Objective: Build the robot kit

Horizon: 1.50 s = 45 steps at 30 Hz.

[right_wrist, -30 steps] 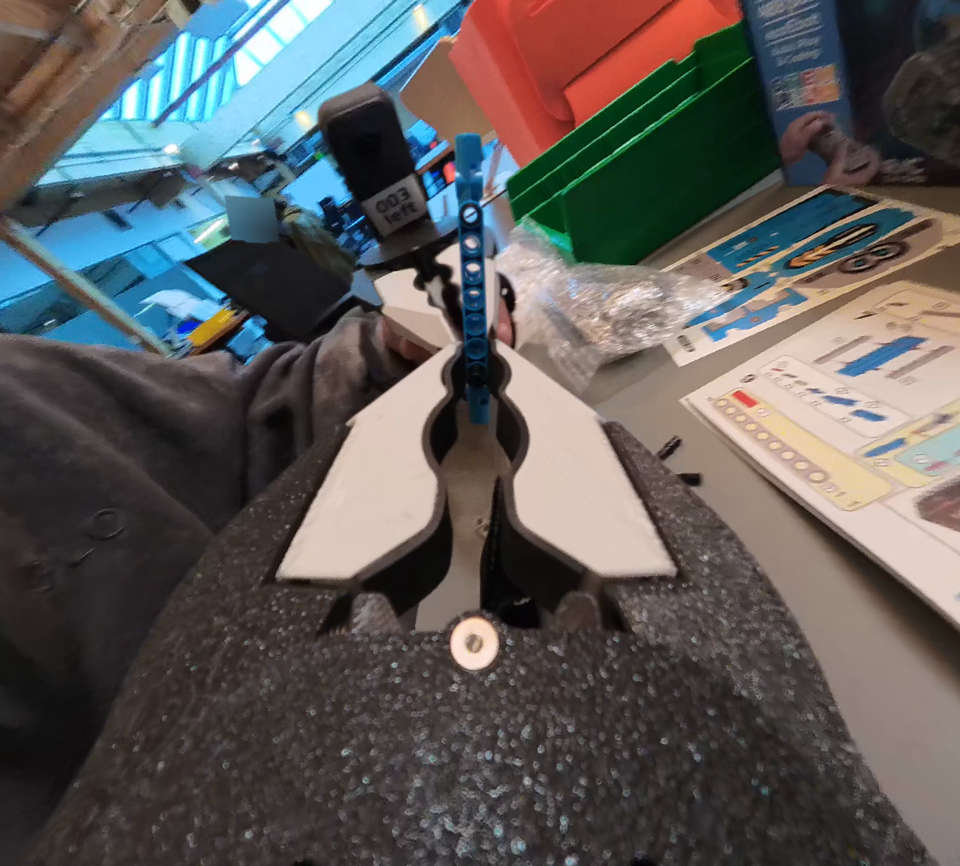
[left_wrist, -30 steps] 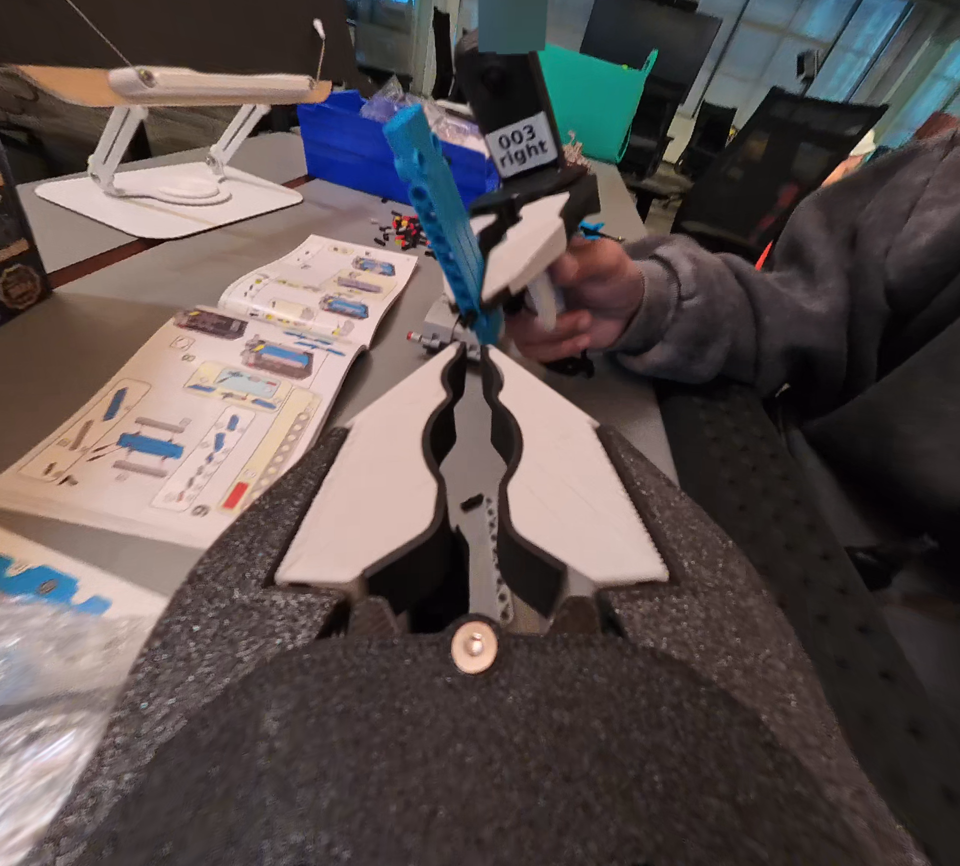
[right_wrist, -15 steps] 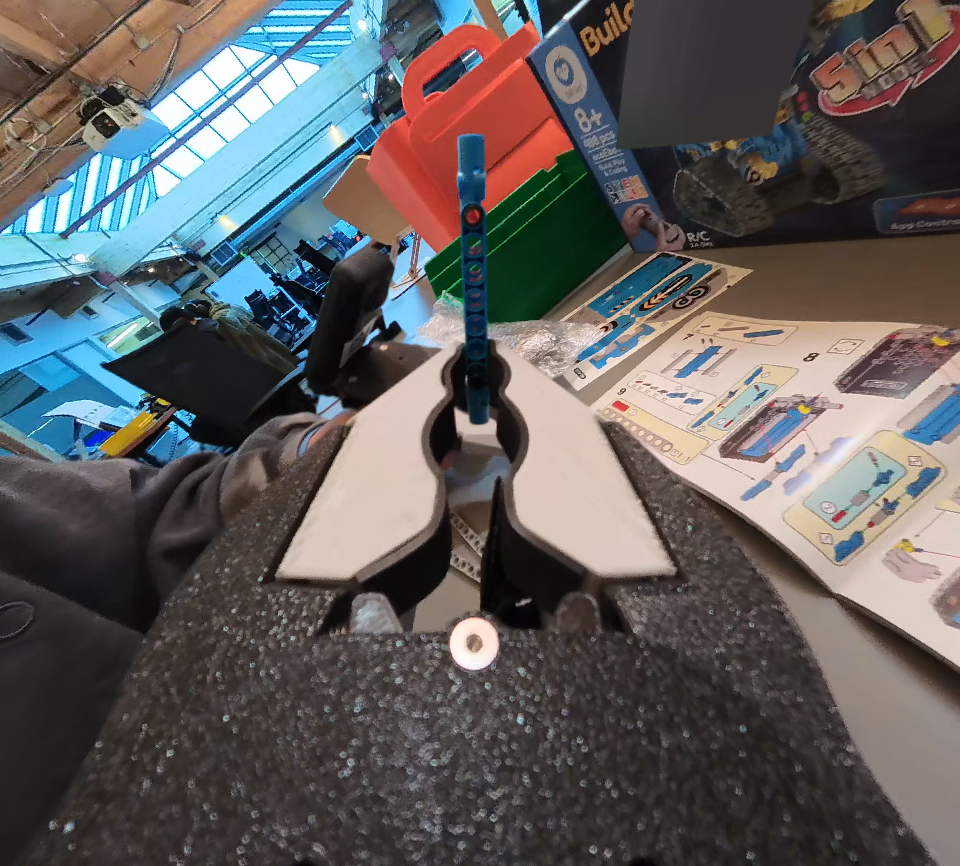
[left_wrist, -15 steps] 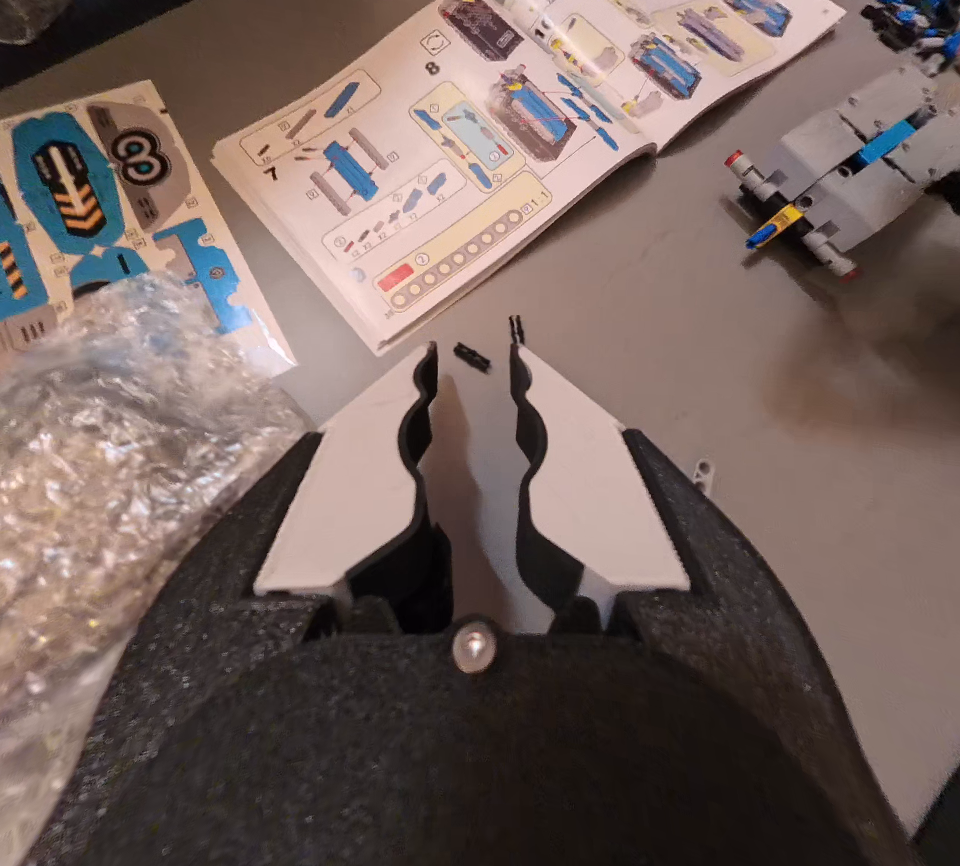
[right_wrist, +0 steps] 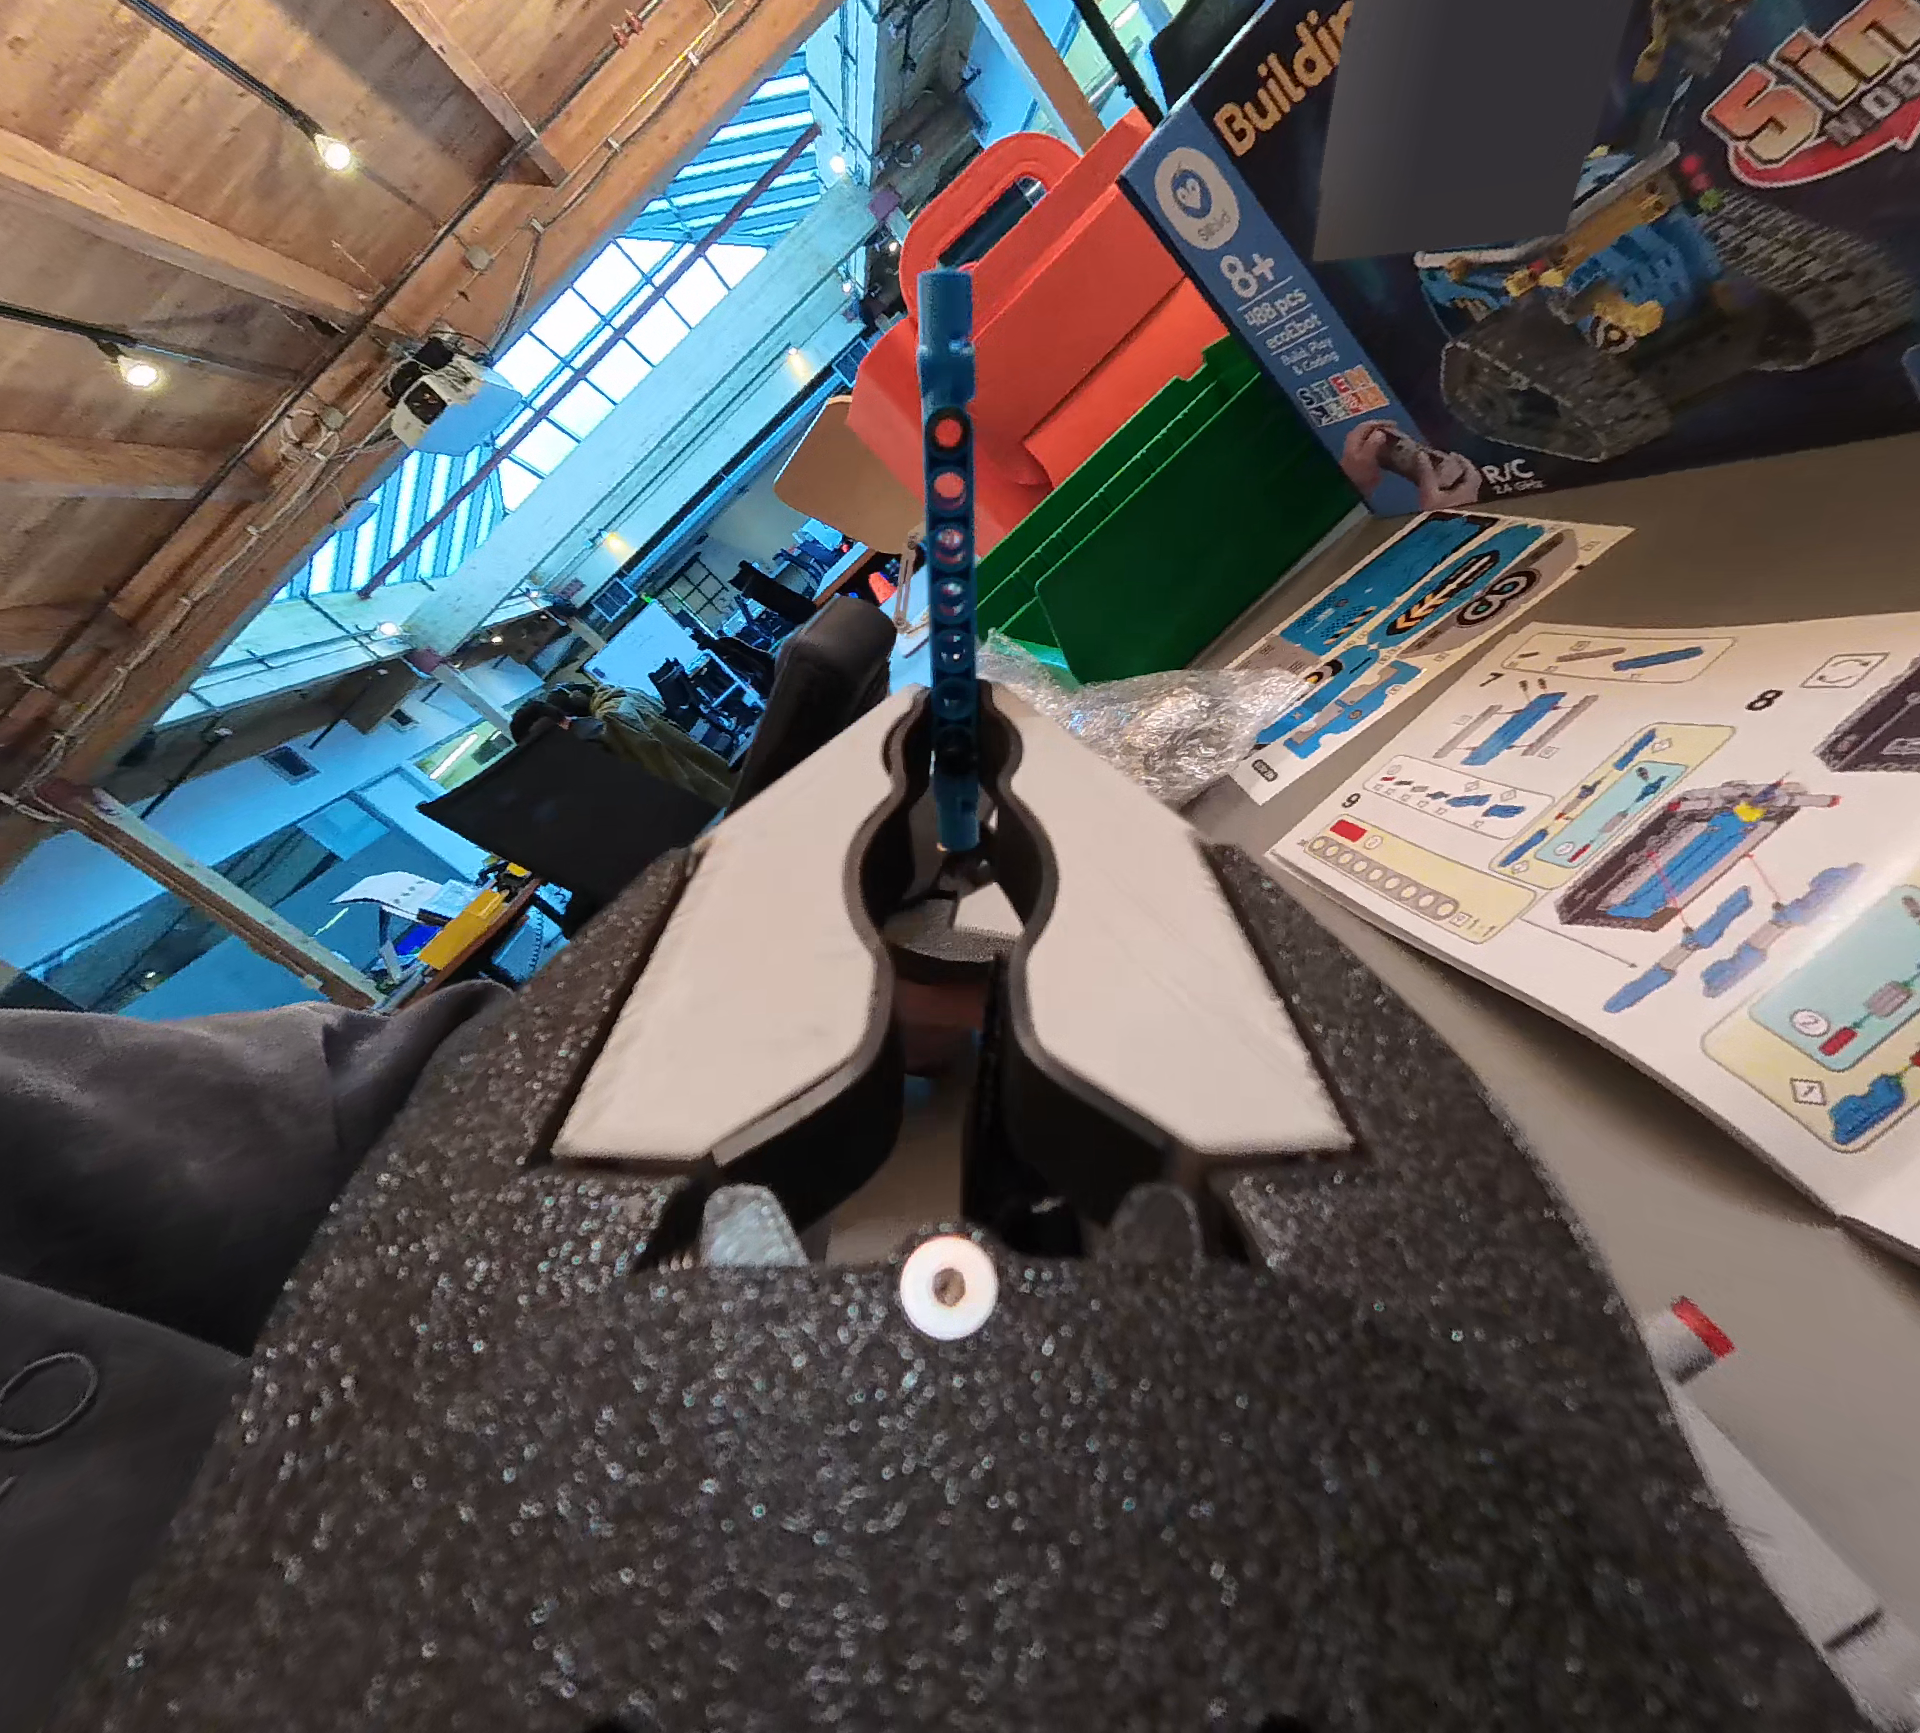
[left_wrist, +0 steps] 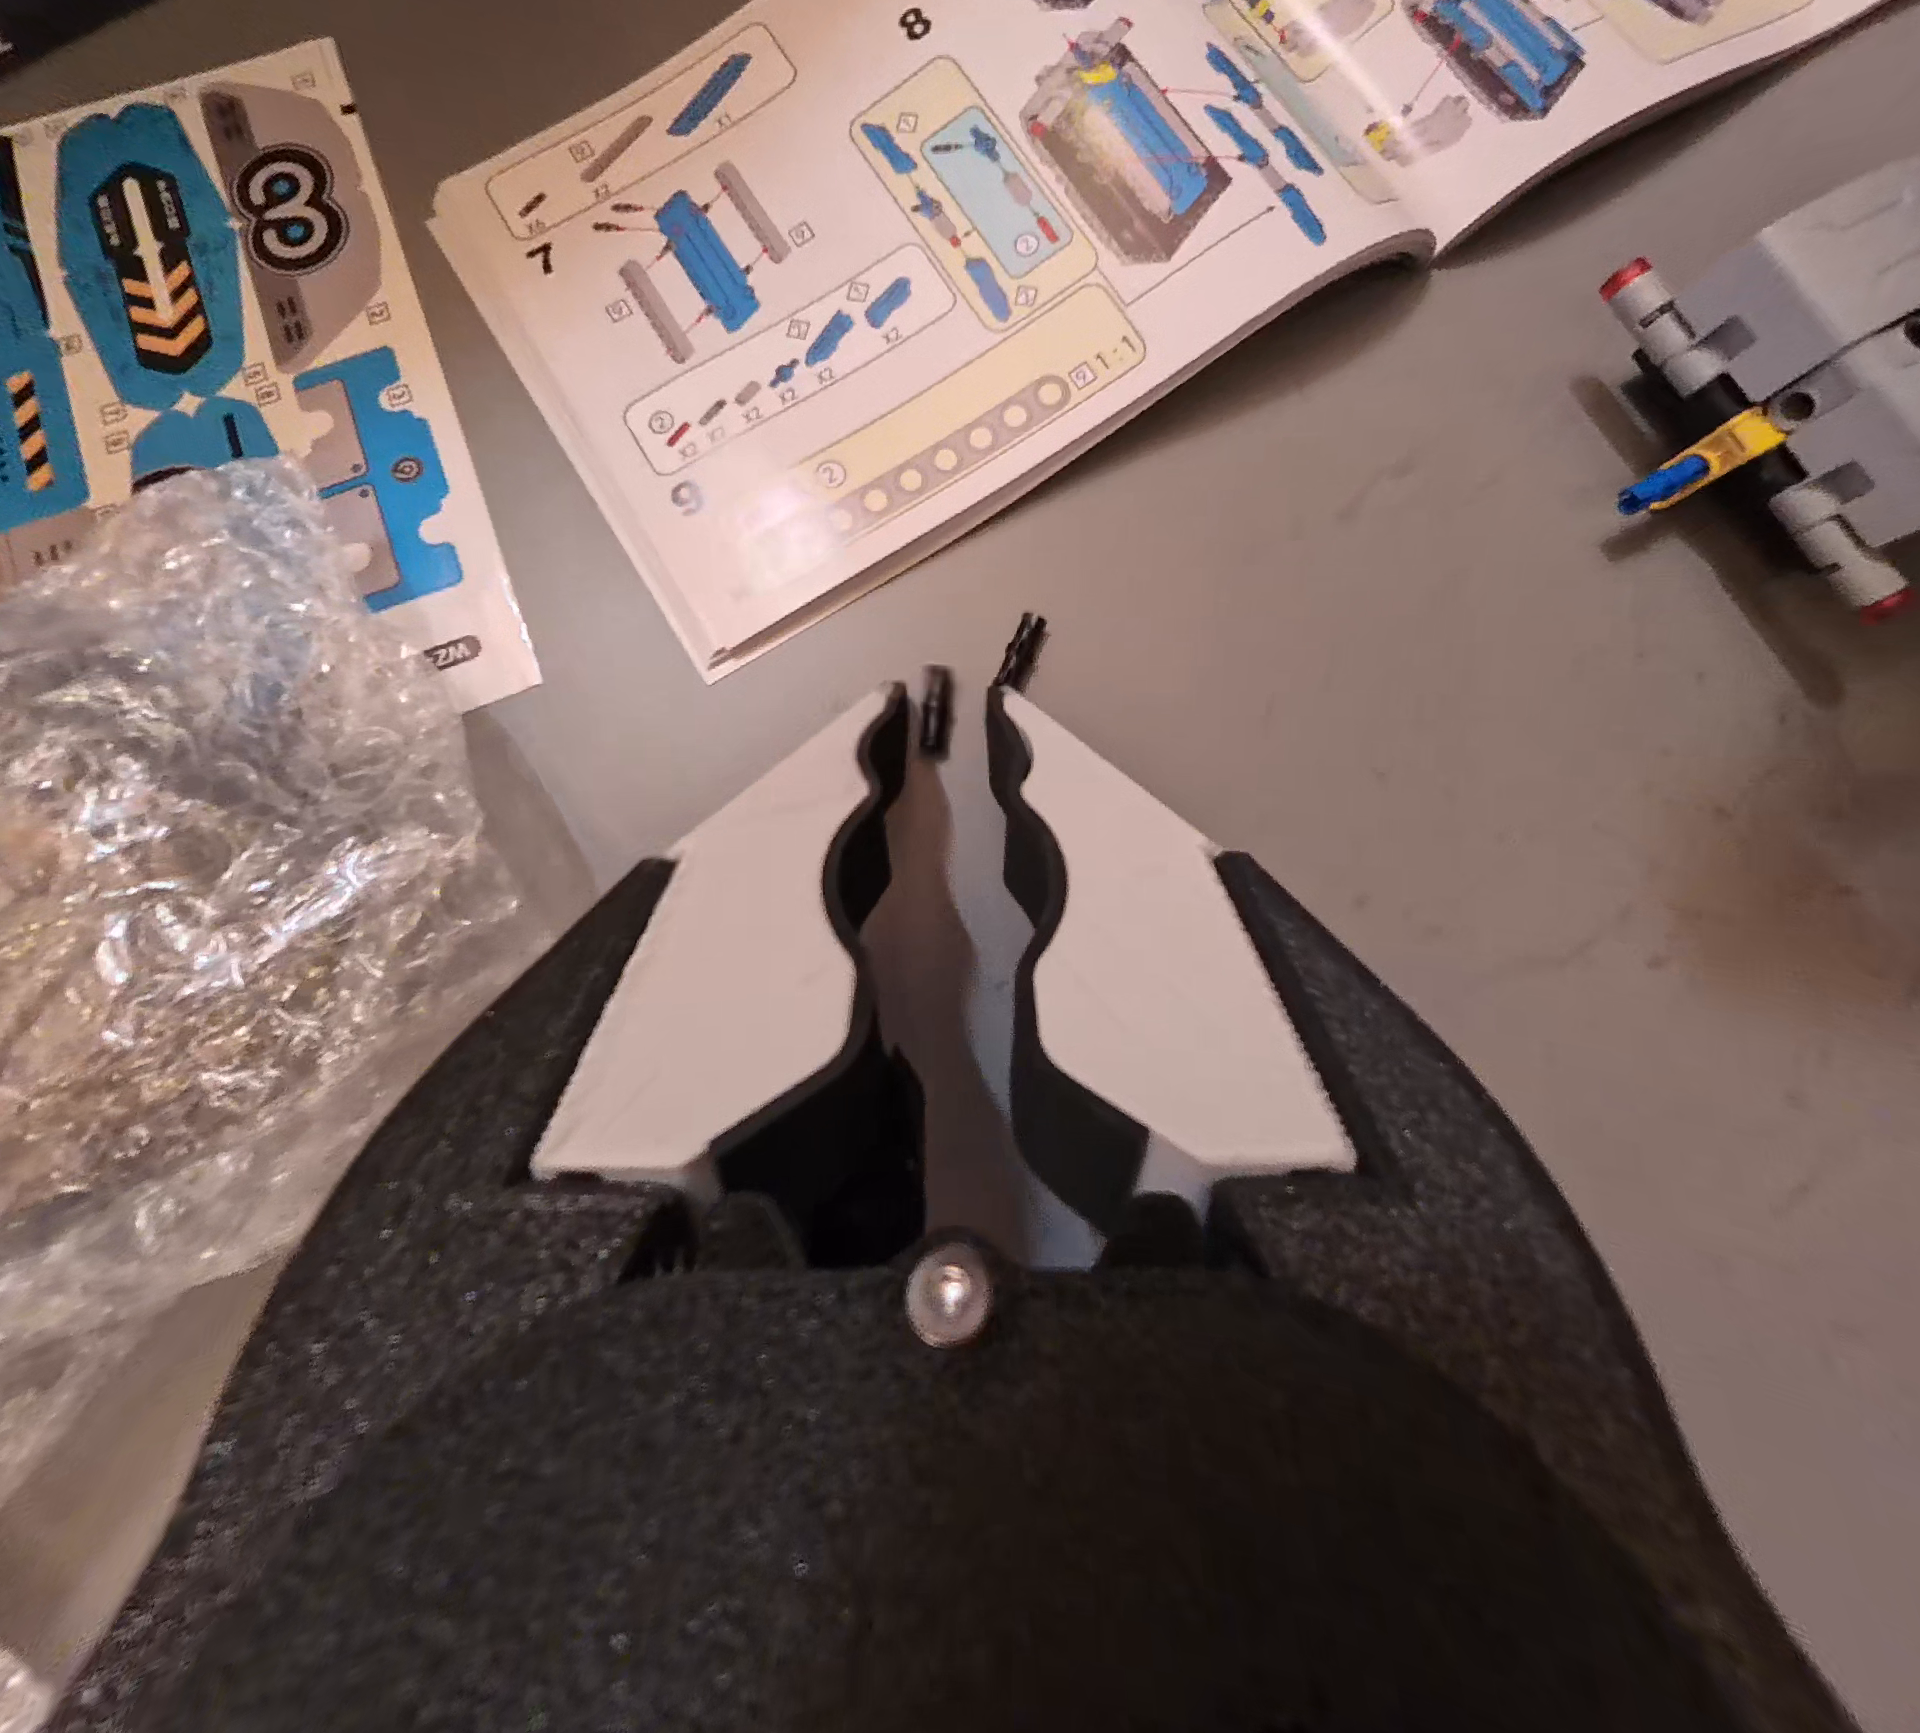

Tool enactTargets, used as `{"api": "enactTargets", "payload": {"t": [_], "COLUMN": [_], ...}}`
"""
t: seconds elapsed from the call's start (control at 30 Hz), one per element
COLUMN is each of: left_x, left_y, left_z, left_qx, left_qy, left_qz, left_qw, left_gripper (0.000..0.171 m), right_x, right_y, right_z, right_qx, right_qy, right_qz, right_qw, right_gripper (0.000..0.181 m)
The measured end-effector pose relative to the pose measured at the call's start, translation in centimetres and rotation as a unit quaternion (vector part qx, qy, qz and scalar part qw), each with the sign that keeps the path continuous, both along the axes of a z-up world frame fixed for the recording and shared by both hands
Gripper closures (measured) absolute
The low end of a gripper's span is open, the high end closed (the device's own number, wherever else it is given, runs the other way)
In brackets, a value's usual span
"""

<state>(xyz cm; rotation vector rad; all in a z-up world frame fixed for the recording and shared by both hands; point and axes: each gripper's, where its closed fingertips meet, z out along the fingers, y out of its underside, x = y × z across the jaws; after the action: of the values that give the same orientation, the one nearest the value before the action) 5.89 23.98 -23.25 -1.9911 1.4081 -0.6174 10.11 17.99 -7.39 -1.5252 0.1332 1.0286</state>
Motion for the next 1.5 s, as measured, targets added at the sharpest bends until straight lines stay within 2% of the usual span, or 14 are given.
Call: {"api": "enactTargets", "payload": {"t": [0.17,0.27,0.4,0.47,0.6,0.7,0.93,1.2,1.5], "left_x": [0.1,0.0,-1.0,-2.1,-4.6,-7.0,-10.9,-11.7,-12.1], "left_y": [-0.1,-0.3,-1.8,-2.0,-1.9,-2.4,-2.3,-1.7,-1.5], "left_z": [0.0,0.0,0.2,0.2,0.3,0.0,-0.1,-0.1,-0.1], "left_qx": [-0.012,0.005,0.045,0.061,0.019,-0.022,-0.042,-0.029,-0.026], "left_qy": [-0.002,0.009,0.002,0.003,0.019,0.058,0.145,0.167,0.131], "left_qz": [-0.008,-0.045,-0.125,-0.136,-0.126,-0.152,-0.208,-0.213,-0.199], "left_qw": [1.000,0.999,0.991,0.989,0.992,0.986,0.966,0.962,0.971], "left_gripper": [0.167,0.168,0.168,0.168,0.168,0.167,0.166,0.162,0.161], "right_x": [0.1,0.1,0.3,0.2,-0.9,-1.7,-1.6,-1.8,-2.5], "right_y": [0.0,0.0,0.2,0.3,0.6,0.7,0.6,0.4,0.2], "right_z": [0.0,-0.3,-1.1,-1.3,-2.2,-2.7,-2.7,-2.4,-2.2], "right_qx": [0.000,-0.007,-0.023,-0.027,-0.043,-0.050,-0.050,-0.046,-0.046], "right_qy": [0.010,0.009,0.005,0.006,-0.019,-0.039,-0.035,-0.028,-0.019], "right_qz": [0.006,0.013,0.017,0.019,0.030,0.038,0.041,0.049,0.064], "right_qw": [1.000,1.000,1.000,0.999,0.998,0.997,0.997,0.997,0.997], "right_gripper": [0.175,0.175,0.175,0.175,0.175,0.175,0.175,0.175,0.175]}}
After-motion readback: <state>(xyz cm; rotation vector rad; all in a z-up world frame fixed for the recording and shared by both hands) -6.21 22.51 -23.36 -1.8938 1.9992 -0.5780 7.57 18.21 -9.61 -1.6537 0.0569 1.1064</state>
